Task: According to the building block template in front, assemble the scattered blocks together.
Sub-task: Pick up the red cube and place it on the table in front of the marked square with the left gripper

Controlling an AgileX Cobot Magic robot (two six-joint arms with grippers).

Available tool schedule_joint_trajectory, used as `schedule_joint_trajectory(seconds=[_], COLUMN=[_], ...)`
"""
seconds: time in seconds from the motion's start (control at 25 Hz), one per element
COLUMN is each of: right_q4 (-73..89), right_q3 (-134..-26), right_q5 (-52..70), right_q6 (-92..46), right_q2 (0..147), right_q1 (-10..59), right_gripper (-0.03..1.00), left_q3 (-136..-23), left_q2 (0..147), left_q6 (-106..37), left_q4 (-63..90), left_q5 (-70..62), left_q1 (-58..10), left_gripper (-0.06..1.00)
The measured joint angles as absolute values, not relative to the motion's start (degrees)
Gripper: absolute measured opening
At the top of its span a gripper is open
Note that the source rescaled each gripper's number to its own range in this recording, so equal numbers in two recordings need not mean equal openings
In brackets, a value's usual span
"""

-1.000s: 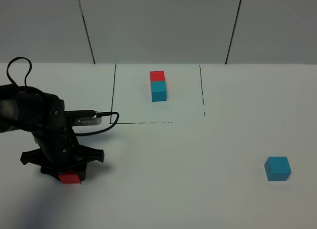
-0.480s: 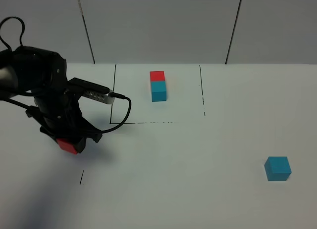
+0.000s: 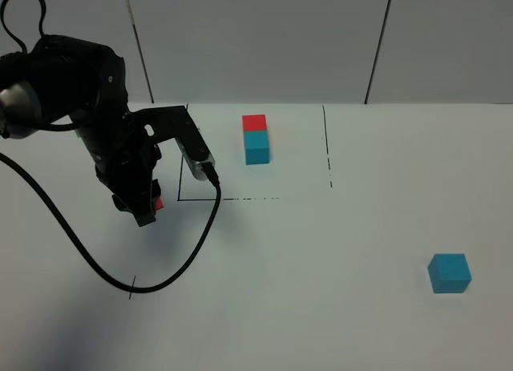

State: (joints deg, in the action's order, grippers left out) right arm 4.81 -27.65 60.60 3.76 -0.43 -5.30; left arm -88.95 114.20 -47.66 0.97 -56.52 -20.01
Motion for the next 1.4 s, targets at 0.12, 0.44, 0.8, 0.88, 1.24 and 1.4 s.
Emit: schedule_joint_trajectory(seconds=[0.12,0.44,0.8,0.88,1.24,1.4], right_q4=[4.8,4.8,4.8,4.8,4.8,4.8], right_q3=[-27.7,-27.7,-27.7,-27.7,-27.7,-27.7], right_q5=[60.6,60.6,60.6,60.6,60.6,60.6], right_q6=[3.8,3.8,3.8,3.8,3.8,3.8], right_q2=[-0.4,-0.4,-0.4,-0.4,-0.4,-0.4], right_q1=[-5.3,-5.3,-5.3,-5.3,-5.3,-5.3], right_gripper=[0.80,0.80,0.80,0.80,0.80,0.80], left_q3=[-89.0,-90.2,-104.7,-108.3,-120.7,-123.6], left_q2=[114.2,116.1,129.0,131.7,141.2,143.1], left_q6=[-50.9,-53.6,-53.8,-54.3,-56.1,-56.2], left_q4=[1.0,1.0,0.9,0.9,1.3,1.9], left_q5=[-55.0,-54.5,-63.1,-64.5,-67.9,-68.4], left_q1=[-21.3,-24.6,-28.8,-30.0,-34.0,-34.1], left_gripper=[0.00,0.00,0.00,0.00,0.00,0.00])
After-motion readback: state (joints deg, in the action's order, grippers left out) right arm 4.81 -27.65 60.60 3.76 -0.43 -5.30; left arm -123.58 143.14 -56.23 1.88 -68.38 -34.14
